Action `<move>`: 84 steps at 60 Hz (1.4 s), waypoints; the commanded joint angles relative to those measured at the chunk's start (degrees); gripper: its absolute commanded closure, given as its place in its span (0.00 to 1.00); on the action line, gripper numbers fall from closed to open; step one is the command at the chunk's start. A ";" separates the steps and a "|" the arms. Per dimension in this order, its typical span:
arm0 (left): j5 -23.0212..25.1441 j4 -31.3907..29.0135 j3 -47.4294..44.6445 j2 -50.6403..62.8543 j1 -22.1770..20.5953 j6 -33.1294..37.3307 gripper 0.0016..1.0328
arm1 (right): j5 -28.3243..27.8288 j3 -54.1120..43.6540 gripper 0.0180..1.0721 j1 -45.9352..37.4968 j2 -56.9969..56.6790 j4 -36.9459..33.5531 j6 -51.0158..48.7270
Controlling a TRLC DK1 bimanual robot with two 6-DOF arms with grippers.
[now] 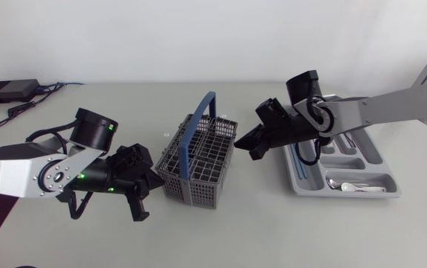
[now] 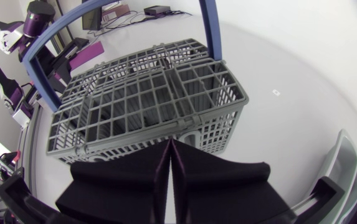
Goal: Unload the cutlery basket into the drawer organizer.
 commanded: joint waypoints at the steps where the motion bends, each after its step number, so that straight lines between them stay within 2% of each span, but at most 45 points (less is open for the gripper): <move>1: -0.32 1.02 1.96 1.62 1.33 1.82 0.85 | -0.94 -3.17 0.95 0.27 -2.88 0.09 -1.08; 8: -0.32 1.11 2.58 2.33 2.30 2.00 0.84 | 0.03 -5.80 0.95 0.45 -5.69 1.24 -1.52; 13: -0.41 0.67 2.23 1.62 2.12 1.82 0.85 | 0.38 -3.96 0.95 -1.22 -4.72 1.59 -1.17; 25: -0.50 -2.58 0.73 -3.21 -1.31 1.38 0.85 | 0.38 5.53 0.95 -5.18 2.66 2.03 2.43; 39: -0.50 -4.95 -1.46 -6.73 -5.17 1.21 0.85 | 0.47 17.66 0.95 -5.71 13.91 3.52 7.79; 47: -0.41 -4.69 -1.64 -5.41 -5.35 1.29 0.85 | 0.47 24.25 0.95 -4.21 19.71 3.08 10.25; 54: -0.50 -2.67 -1.64 -2.86 -3.86 1.29 0.85 | 0.12 27.68 0.95 -2.10 22.79 1.15 10.34; 62: -0.50 -0.21 -1.20 -1.01 -1.22 1.56 0.84 | -1.91 25.84 0.95 -1.14 21.29 -1.14 8.14; 84: -0.50 5.42 0.03 3.65 4.49 2.70 0.84 | -4.63 9.84 0.95 -1.58 8.72 -1.31 3.57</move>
